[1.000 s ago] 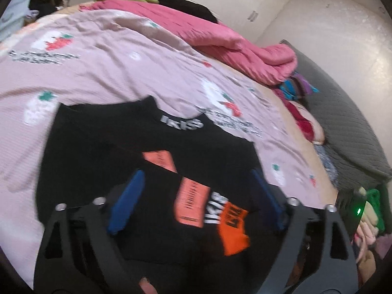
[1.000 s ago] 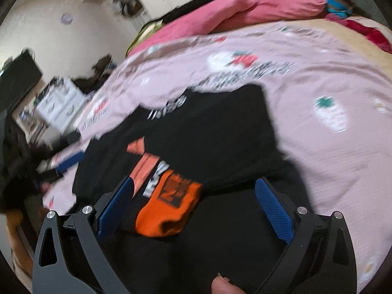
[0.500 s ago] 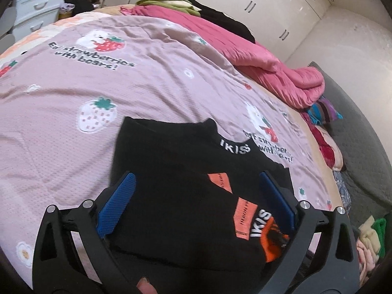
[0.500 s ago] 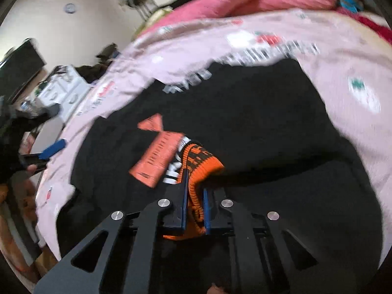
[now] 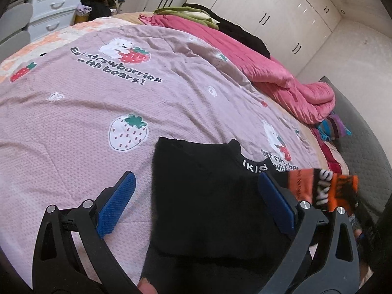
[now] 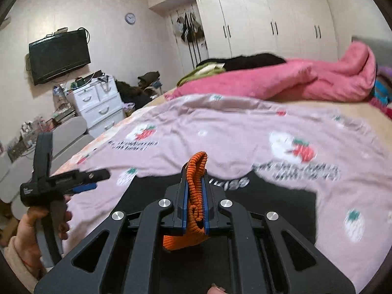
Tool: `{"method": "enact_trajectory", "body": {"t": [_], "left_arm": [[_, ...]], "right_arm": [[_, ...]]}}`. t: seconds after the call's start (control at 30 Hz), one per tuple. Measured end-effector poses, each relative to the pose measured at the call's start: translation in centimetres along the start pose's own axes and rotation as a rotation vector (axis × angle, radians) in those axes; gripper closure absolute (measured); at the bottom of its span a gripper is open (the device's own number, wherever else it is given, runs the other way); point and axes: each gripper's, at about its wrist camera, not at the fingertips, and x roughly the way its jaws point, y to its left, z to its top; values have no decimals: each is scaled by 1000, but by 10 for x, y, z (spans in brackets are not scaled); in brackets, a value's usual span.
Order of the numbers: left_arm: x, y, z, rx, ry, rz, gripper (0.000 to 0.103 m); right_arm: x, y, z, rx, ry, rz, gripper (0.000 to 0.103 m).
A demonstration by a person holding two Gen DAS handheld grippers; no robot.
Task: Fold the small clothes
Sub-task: 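Lay the orange cuff on the shirt body and open the right tool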
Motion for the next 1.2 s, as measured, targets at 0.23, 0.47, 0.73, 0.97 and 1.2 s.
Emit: {"method": "enact_trajectory", "body": {"t": [0.23, 0.47, 0.73, 0.97, 1.2], "left_arm": [[9, -5, 0, 4, 12, 1, 10], [28, -25, -10, 41, 48, -3, 10], [43, -48, -24, 142, 86, 25, 10], [50, -56, -31, 177, 117, 28, 10], [54, -60, -34, 199, 136, 30, 10]], "right_arm": [[3, -42, -15, 39, 1, -84, 95], [5, -62, -34, 71, 38, -135, 95], [5, -69, -46, 90, 69, -179, 95], [13, -78, -56, 126, 118, -202, 95], [18, -83, -62, 144, 152, -220, 94]]}}
